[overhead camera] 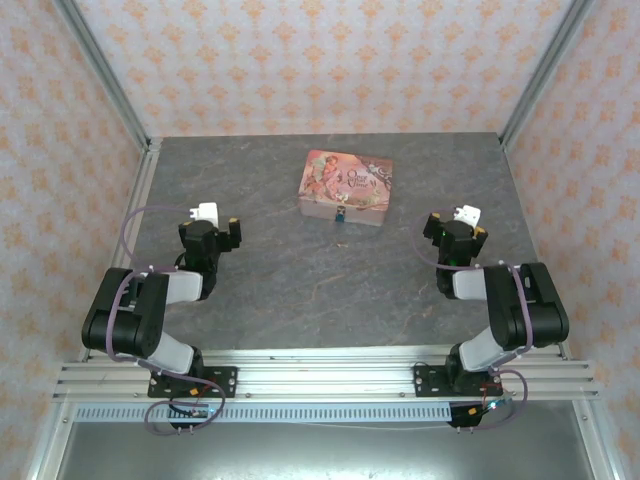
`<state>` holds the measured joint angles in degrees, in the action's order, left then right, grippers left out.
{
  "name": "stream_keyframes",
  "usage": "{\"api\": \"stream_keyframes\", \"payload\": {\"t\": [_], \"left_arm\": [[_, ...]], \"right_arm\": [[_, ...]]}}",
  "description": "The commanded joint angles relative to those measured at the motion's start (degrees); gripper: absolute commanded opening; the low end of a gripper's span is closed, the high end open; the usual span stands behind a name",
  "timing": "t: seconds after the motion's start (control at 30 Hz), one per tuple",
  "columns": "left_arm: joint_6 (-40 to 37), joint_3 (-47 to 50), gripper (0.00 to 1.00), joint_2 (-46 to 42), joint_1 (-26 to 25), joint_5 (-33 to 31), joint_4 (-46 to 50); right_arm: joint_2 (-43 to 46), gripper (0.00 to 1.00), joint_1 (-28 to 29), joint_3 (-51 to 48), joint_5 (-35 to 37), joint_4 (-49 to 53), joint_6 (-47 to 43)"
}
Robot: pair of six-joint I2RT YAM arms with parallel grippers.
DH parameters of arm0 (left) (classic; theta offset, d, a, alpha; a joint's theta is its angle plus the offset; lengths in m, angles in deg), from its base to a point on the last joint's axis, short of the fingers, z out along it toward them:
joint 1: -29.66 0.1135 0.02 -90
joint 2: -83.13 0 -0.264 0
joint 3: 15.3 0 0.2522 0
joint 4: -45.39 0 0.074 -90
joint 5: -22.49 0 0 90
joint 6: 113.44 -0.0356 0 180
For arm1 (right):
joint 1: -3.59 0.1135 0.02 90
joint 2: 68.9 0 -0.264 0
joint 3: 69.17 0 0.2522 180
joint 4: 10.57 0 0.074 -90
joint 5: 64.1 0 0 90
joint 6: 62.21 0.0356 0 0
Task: Unlock the padlock with the key
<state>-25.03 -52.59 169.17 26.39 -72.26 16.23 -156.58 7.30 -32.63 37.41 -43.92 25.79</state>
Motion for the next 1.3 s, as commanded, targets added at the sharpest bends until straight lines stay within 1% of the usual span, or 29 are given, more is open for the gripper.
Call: {"api": "stream_keyframes", "payload": {"t": [0.0,1.27], "left_arm": [[0.15,-1.08,1.00,-0.17,0.28,-0.17,0.71],[0.41,-1.17,1.00,-0.17,0.72,0.61,0.85]], "right_arm": [[0.35,1.00,-0.10,0.36,-0.43,0.61,0.59],[0.48,1.00,-0.19,0.33,-0.53,0.54,0.63]]}}
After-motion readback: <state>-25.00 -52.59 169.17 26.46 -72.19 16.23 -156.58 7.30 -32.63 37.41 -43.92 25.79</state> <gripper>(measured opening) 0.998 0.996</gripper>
